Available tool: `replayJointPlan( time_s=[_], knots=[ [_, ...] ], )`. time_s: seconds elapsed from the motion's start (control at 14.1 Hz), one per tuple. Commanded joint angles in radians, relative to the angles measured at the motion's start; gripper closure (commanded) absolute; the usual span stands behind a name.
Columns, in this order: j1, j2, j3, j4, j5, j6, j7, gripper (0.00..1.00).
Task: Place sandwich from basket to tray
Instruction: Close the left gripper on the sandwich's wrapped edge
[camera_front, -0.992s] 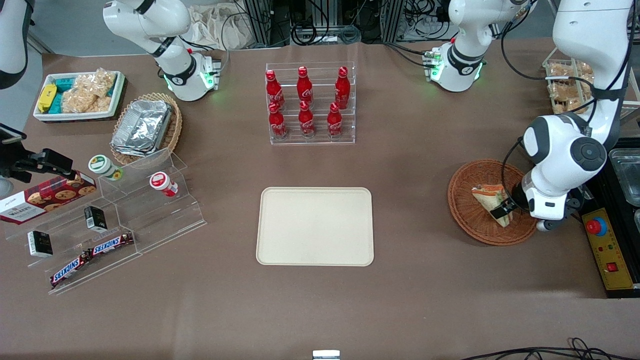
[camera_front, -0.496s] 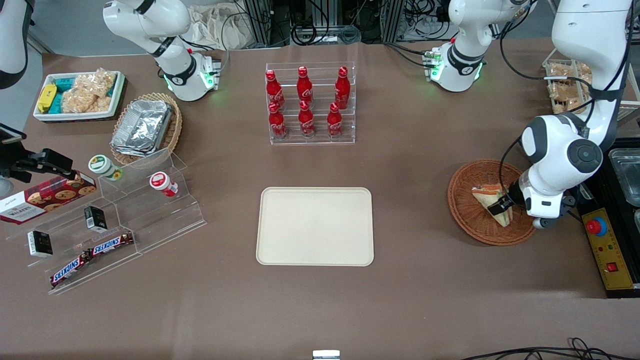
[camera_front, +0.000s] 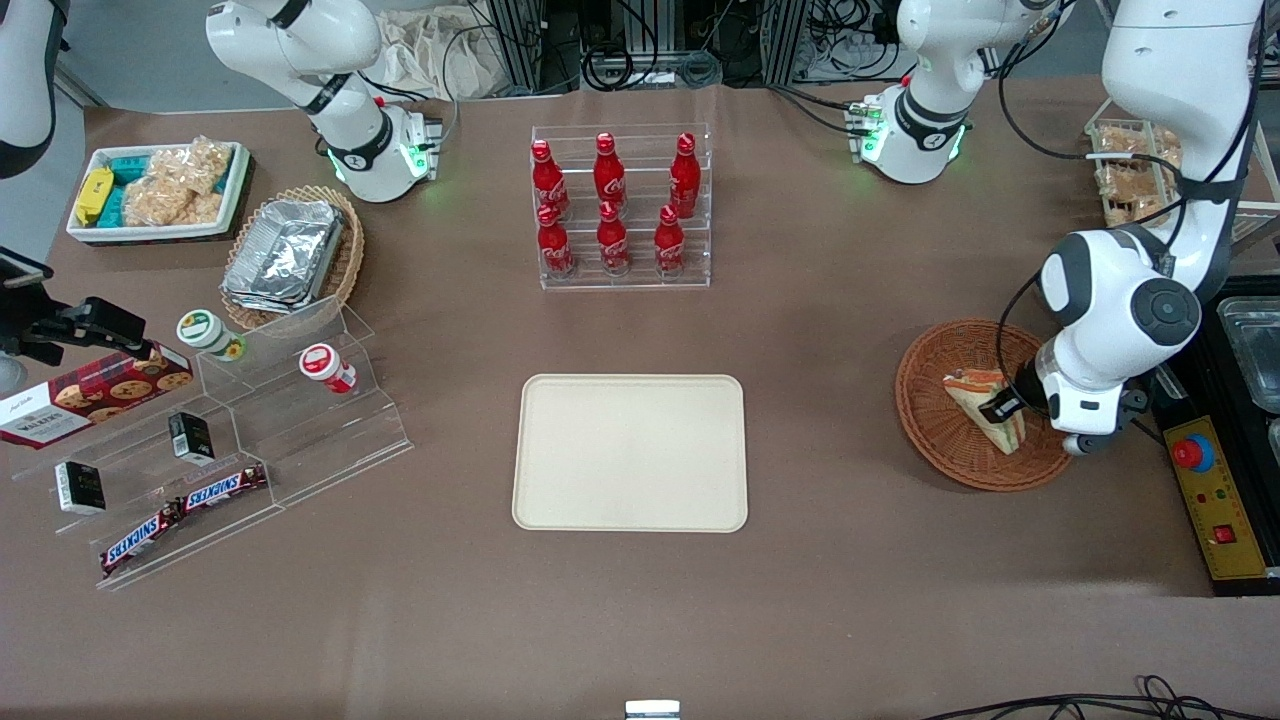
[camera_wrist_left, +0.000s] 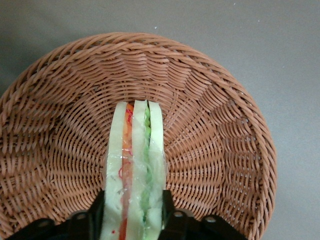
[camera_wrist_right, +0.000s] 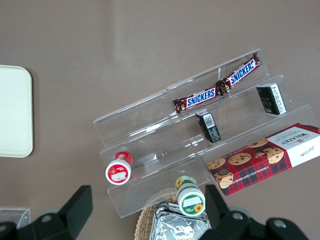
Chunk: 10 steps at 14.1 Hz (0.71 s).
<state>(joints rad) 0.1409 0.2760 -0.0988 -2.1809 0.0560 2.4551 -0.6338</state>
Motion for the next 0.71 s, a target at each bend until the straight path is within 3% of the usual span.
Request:
replayJointPlan(
  time_s=[0.0, 0.35, 0.64],
  knots=[
    [-0.001, -0.052, -0.010, 0.016, 0.010, -0.089, -0.017, 1.00],
    [-0.024, -0.077, -0.041, 0.287, 0.008, -0.515, 0.002, 1.00],
    [-0.024, -0.057, -0.093, 0.599, 0.005, -0.795, 0.077, 1.00]
  ],
)
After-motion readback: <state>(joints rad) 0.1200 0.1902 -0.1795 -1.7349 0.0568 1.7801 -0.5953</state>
